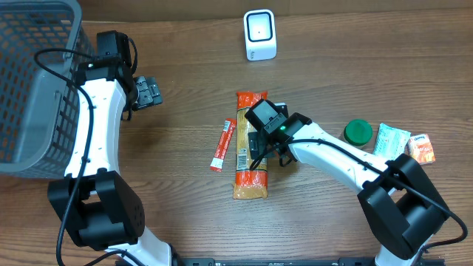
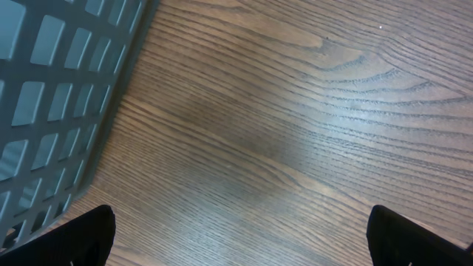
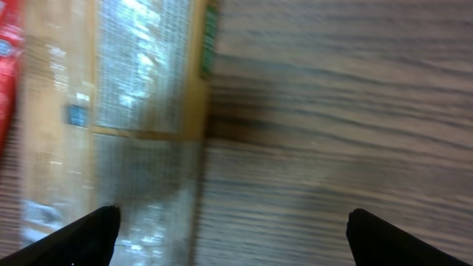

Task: Scan the item barcode
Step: 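Move the right gripper left and grasp the long snack tube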

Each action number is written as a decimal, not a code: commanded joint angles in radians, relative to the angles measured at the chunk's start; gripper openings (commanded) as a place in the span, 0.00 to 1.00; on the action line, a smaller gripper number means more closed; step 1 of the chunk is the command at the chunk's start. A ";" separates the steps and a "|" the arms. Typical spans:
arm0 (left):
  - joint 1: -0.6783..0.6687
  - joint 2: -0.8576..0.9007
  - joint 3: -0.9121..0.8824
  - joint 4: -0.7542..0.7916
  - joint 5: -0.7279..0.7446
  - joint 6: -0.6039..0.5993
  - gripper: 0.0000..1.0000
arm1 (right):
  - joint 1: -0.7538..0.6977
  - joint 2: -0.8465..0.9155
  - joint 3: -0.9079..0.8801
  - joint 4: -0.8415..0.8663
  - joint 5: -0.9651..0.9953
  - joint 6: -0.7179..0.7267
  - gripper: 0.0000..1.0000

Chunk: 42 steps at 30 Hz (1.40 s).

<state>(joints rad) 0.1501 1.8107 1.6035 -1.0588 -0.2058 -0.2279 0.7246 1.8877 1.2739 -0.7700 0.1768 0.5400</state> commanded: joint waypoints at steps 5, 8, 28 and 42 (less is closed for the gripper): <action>-0.006 -0.008 0.018 0.000 0.005 0.011 1.00 | -0.007 -0.013 -0.005 -0.002 0.015 0.005 1.00; -0.006 -0.008 0.018 0.000 0.005 0.011 1.00 | -0.007 -0.013 -0.005 0.059 -0.088 -0.051 1.00; -0.006 -0.008 0.018 0.000 0.005 0.011 1.00 | 0.012 0.135 0.001 0.275 -0.155 -0.071 1.00; -0.006 -0.008 0.018 0.000 0.005 0.011 1.00 | -0.029 0.132 0.138 -0.110 0.008 -0.077 1.00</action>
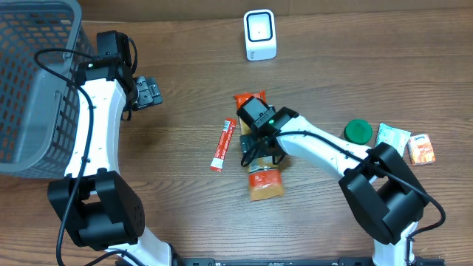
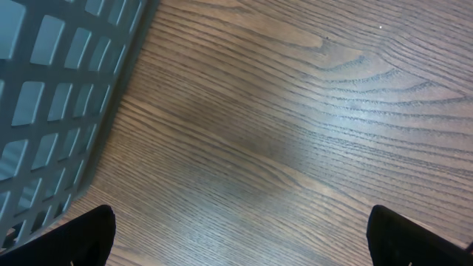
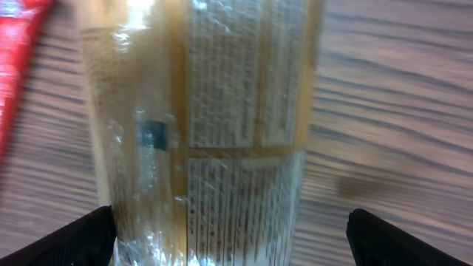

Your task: Scan the item barcode

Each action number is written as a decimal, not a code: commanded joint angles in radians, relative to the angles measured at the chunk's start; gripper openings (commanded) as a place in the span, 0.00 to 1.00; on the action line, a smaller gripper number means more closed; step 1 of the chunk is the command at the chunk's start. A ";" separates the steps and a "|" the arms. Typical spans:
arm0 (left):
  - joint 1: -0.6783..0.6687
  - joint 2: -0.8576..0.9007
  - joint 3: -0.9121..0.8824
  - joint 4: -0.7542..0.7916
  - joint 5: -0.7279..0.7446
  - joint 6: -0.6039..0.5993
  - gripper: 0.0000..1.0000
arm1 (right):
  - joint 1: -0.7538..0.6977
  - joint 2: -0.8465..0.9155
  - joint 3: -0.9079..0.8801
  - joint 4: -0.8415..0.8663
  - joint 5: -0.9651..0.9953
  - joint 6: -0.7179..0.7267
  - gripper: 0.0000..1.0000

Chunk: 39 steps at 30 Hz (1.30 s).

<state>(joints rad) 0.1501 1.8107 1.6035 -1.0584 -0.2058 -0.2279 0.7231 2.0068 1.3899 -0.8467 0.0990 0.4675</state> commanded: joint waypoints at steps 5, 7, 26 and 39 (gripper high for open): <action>-0.006 -0.008 0.018 0.000 0.005 0.011 1.00 | -0.030 0.013 0.023 -0.075 0.083 -0.045 1.00; -0.006 -0.008 0.018 0.000 0.005 0.011 1.00 | -0.030 0.013 0.023 -0.047 0.075 -0.135 1.00; -0.006 -0.008 0.018 0.000 0.005 0.011 1.00 | -0.030 0.048 0.023 0.110 -0.034 -0.351 1.00; -0.006 -0.008 0.018 0.000 0.005 0.011 1.00 | -0.030 0.083 0.023 0.165 -0.030 -0.466 1.00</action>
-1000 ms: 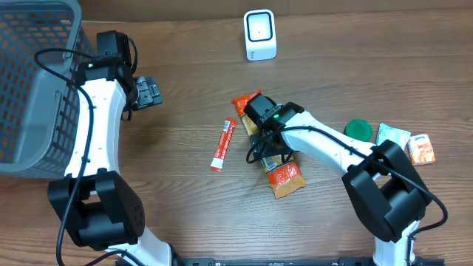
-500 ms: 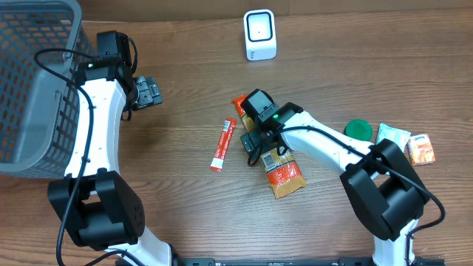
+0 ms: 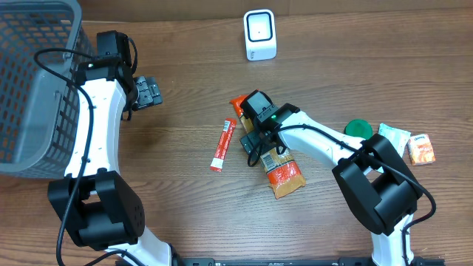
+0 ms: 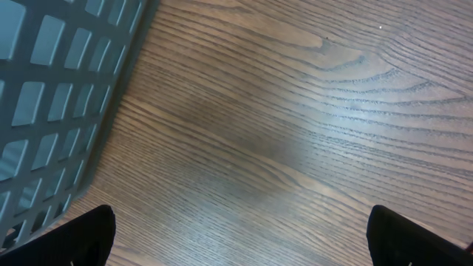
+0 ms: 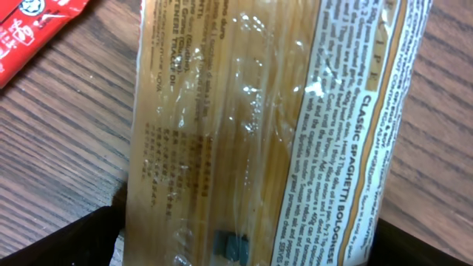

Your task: Scan the item barcode

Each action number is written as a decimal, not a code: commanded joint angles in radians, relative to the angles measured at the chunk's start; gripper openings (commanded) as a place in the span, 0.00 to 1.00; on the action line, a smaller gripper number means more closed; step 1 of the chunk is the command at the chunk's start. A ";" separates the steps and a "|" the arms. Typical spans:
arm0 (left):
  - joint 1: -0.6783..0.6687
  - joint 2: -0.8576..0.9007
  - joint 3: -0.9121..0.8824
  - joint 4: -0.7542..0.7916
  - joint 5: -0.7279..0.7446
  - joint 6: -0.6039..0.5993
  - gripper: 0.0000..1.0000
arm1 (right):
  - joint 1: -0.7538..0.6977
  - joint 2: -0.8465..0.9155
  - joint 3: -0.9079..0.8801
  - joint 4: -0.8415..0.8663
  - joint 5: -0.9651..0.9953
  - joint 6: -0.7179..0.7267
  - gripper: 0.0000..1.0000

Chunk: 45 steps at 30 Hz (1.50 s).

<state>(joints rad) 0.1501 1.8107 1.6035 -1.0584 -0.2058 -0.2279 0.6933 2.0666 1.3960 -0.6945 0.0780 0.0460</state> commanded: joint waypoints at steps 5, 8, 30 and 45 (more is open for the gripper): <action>-0.006 -0.008 0.018 0.000 0.005 0.011 1.00 | 0.000 0.023 0.016 0.021 0.015 -0.053 1.00; -0.006 -0.008 0.018 0.000 0.005 0.011 1.00 | 0.000 0.023 0.016 0.037 0.026 -0.058 1.00; -0.006 -0.008 0.018 0.000 0.005 0.011 1.00 | 0.000 0.023 0.016 -0.119 0.026 0.011 0.60; -0.006 -0.008 0.018 0.000 0.005 0.011 1.00 | -0.002 0.019 0.016 -0.201 -0.007 0.058 1.00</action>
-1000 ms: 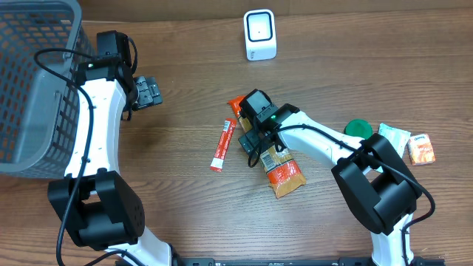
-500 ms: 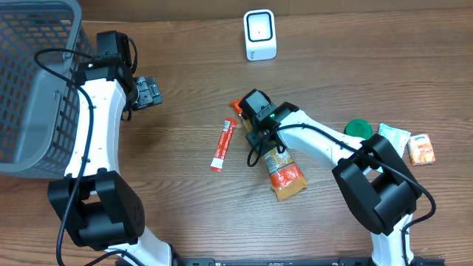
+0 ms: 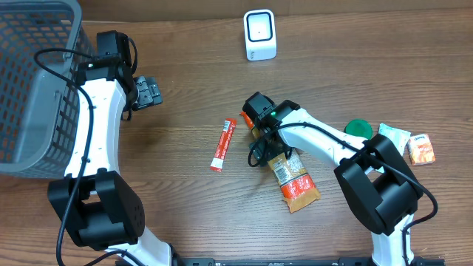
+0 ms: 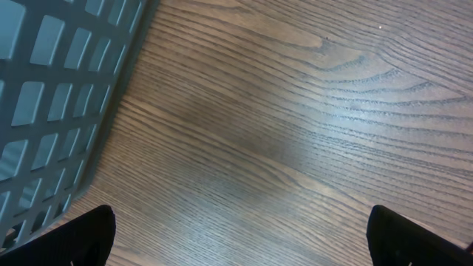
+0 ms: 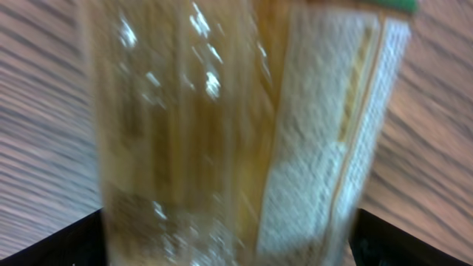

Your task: Scan the item barcode

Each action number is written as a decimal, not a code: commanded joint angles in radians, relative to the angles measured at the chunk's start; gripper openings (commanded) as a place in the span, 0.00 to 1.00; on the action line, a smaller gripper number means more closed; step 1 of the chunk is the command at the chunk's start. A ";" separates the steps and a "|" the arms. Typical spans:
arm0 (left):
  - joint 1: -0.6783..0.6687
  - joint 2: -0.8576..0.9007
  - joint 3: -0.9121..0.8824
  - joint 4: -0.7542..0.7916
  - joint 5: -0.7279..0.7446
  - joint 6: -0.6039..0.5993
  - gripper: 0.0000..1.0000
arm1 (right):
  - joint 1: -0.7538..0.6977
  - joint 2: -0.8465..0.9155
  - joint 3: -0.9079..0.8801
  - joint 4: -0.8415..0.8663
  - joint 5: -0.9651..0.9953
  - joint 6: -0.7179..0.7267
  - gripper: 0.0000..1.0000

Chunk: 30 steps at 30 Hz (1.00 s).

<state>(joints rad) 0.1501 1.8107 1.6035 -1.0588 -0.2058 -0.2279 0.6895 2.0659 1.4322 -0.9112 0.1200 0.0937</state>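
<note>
A long clear spaghetti packet (image 3: 294,181) with an orange end lies slanted at mid-table, its upper end under my right gripper (image 3: 262,140). In the right wrist view the blurred packet (image 5: 222,133) fills the whole gap between the dark fingertips (image 5: 89,240), so the gripper is shut on it. The white barcode scanner (image 3: 260,35) stands upright at the back centre, well beyond the packet. At the far left, beside the basket, my left gripper (image 3: 150,92) hangs open over bare wood; its fingertips (image 4: 92,236) stand far apart with nothing between them.
A grey mesh basket (image 3: 29,81) fills the back left corner. A red sachet (image 3: 222,145) lies left of the packet. To the right sit a green lid (image 3: 358,131) and two small cartons (image 3: 392,139), (image 3: 421,148).
The right gripper has swung the spaghetti packet further: its orange end now points more to the lower right and lies farther from the sachet. The left arm is unchanged.
The packet first lay straight, front to back, with the right gripper beside it over the wood. Then the gripper stood over the packet. After that the packet filled its jaws and was turned slantwise, and now it is slanted more. The left arm never moved.
</note>
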 commanded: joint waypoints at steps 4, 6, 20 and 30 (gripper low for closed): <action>-0.006 -0.008 0.018 0.000 0.005 0.011 1.00 | 0.002 0.020 -0.020 0.018 -0.069 0.008 0.98; -0.006 -0.008 0.018 0.000 0.005 0.011 1.00 | 0.002 0.020 -0.020 0.020 -0.069 0.008 0.94; -0.006 -0.008 0.018 0.000 0.005 0.011 1.00 | 0.002 0.020 -0.020 0.084 -0.010 0.008 0.61; -0.006 -0.008 0.018 0.000 0.005 0.011 1.00 | 0.002 0.019 0.019 0.058 -0.009 0.008 0.31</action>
<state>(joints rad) 0.1501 1.8107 1.6035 -1.0588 -0.2058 -0.2279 0.6899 2.0670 1.4391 -0.8440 0.0956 0.1009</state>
